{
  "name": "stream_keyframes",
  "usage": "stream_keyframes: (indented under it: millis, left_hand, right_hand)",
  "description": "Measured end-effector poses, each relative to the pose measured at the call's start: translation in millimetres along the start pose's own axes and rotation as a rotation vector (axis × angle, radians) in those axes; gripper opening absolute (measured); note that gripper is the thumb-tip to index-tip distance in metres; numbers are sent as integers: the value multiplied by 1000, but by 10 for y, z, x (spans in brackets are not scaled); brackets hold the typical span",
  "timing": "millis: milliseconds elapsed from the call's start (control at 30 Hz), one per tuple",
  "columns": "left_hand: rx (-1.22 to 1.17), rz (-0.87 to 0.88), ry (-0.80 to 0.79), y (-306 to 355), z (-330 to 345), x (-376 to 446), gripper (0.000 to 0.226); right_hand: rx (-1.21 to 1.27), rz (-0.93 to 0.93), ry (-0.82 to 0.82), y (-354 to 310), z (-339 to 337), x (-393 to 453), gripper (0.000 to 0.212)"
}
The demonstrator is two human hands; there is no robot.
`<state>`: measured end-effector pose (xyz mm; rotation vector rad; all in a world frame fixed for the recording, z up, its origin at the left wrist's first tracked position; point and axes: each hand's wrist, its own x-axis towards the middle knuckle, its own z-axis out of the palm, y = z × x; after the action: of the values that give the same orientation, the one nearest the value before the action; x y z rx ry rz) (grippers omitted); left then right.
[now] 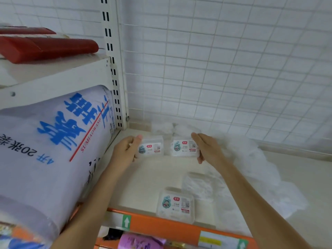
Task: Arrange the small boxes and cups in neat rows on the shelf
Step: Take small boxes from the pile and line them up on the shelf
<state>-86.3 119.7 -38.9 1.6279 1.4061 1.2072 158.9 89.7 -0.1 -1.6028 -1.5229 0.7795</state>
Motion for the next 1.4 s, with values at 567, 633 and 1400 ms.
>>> stream_keyframes:
  millis: [567,633,1400]
  left_hand:
    - [402,54,-23,-82,-116,-175,40]
    - [350,74,-2,-88,-135,-211,24]
    - [432,149,-219,-216,-12,-302,76]
  right_hand:
    - [-442,-68,-340,70,119,7,41]
    - [-469,-124,-382,26,103,-13,49]
    - [-740,-181,-209,-97,468,-245,73]
